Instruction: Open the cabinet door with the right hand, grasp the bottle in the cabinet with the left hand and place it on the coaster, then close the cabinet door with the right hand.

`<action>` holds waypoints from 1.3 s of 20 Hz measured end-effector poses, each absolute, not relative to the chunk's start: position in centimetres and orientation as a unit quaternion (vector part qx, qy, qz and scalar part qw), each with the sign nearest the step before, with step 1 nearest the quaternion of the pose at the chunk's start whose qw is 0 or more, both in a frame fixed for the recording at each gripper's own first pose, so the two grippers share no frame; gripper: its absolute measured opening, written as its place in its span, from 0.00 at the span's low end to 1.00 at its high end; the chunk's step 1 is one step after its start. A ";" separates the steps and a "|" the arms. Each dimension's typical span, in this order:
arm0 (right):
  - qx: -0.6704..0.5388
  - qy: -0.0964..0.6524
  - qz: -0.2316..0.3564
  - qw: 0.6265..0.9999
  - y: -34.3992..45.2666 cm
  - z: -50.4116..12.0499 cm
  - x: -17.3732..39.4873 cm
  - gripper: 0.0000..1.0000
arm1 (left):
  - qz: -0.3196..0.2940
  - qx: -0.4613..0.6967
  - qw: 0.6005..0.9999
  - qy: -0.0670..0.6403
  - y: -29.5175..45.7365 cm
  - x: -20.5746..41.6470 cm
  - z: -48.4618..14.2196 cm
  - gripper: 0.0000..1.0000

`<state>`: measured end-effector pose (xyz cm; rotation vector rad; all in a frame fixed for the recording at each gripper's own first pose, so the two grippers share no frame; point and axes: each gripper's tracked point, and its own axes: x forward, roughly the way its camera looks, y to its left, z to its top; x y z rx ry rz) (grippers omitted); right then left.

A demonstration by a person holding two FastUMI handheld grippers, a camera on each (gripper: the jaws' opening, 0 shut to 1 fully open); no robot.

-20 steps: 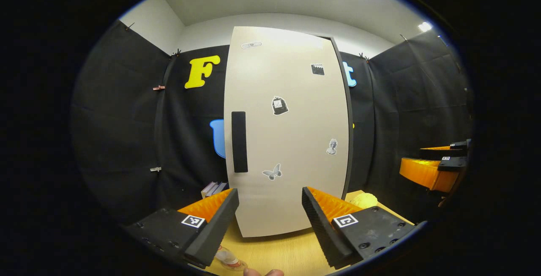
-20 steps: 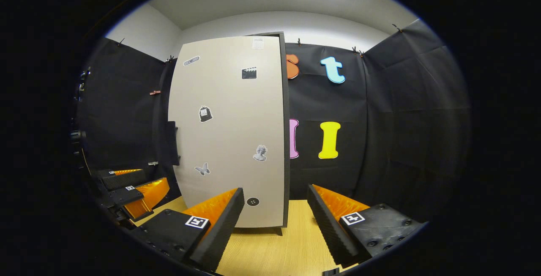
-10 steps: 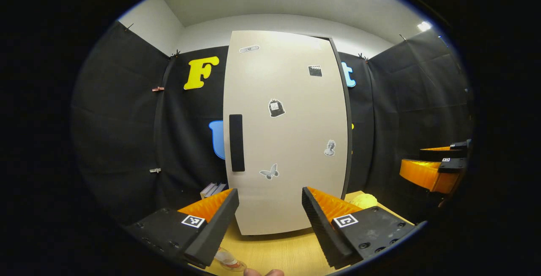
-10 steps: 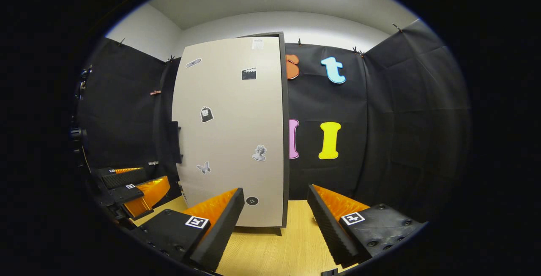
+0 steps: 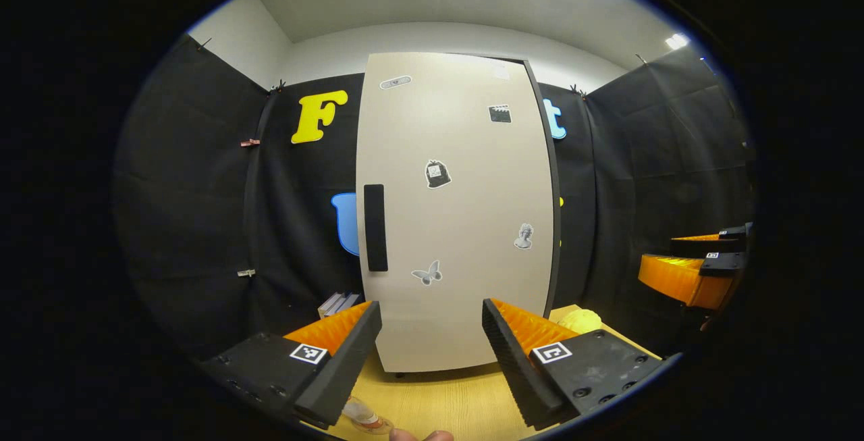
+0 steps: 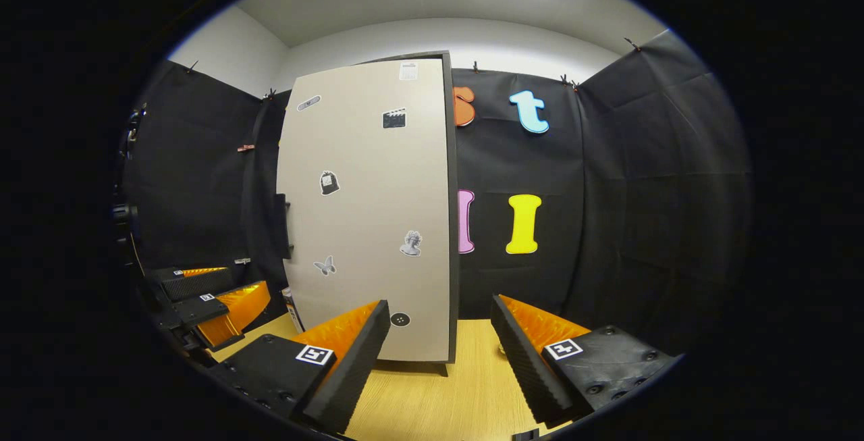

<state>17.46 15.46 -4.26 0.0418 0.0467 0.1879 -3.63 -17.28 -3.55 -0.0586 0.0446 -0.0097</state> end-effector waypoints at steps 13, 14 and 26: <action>0.023 0.021 0.092 0.995 15.6 -4.1 17.5 0.98 | -0.003 -0.028 0.999 0.020 -17.5 -3.2 -3.2 0.95; 0.024 0.020 0.091 0.995 15.7 -4.1 17.5 0.98 | -0.002 -0.027 0.999 0.021 -17.5 -3.2 -3.2 0.95; 0.023 0.023 0.089 0.996 15.5 -4.2 17.5 0.98 | -0.004 -0.028 0.999 0.020 -17.7 -3.1 -3.3 0.95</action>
